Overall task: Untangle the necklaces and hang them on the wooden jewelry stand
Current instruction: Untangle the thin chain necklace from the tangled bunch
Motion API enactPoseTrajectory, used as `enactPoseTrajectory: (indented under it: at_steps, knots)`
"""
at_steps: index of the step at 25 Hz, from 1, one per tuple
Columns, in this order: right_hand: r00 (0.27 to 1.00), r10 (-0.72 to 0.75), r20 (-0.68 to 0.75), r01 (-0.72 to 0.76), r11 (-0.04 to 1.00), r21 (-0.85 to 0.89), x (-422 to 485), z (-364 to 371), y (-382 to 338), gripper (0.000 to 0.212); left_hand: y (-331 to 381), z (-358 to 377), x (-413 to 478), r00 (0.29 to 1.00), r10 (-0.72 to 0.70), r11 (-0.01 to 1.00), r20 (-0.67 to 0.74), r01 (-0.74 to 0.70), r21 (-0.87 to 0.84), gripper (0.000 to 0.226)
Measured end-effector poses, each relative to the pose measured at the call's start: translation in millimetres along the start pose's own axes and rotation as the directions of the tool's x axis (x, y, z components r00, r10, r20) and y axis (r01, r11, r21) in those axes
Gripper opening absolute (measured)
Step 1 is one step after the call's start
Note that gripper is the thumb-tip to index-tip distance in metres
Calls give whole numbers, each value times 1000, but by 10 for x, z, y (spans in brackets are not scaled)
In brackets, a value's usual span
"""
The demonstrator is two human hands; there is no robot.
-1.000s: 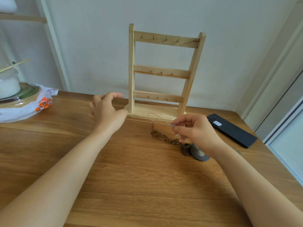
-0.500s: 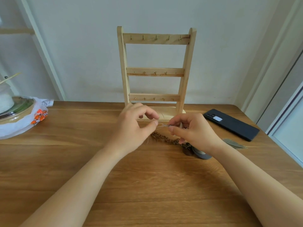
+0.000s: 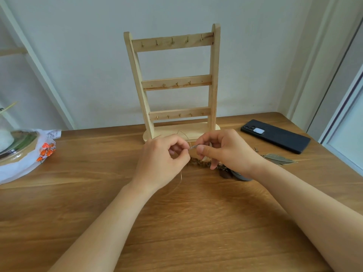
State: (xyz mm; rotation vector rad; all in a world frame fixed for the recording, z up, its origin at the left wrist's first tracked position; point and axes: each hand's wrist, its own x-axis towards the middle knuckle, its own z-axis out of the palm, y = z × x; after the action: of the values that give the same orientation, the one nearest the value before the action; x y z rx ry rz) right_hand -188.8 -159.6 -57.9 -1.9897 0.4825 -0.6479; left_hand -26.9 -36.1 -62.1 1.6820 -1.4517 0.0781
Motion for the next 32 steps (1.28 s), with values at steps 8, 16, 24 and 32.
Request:
enactPoseTrajectory:
  at_steps: [8, 16, 24, 32]
  knots:
    - [1000, 3, 8, -4, 1000, 22, -9, 13, 16, 10, -2, 4, 14, 989, -124, 980, 78, 134, -144, 12]
    - [1000, 9, 16, -10, 1000, 8, -26, 32, 7, 9, 7, -13, 2, 998, -32, 996, 54, 36, -75, 17]
    - [997, 3, 75, -8, 998, 65, -84, 70, -82, 9, -16, -6, -3, 997, 81, 996, 2, -81, -48, 8]
    - [994, -5, 113, -6, 994, 105, -40, 115, -54, 7, -24, -43, 25, 990, 136, 990, -29, -137, -27, 7]
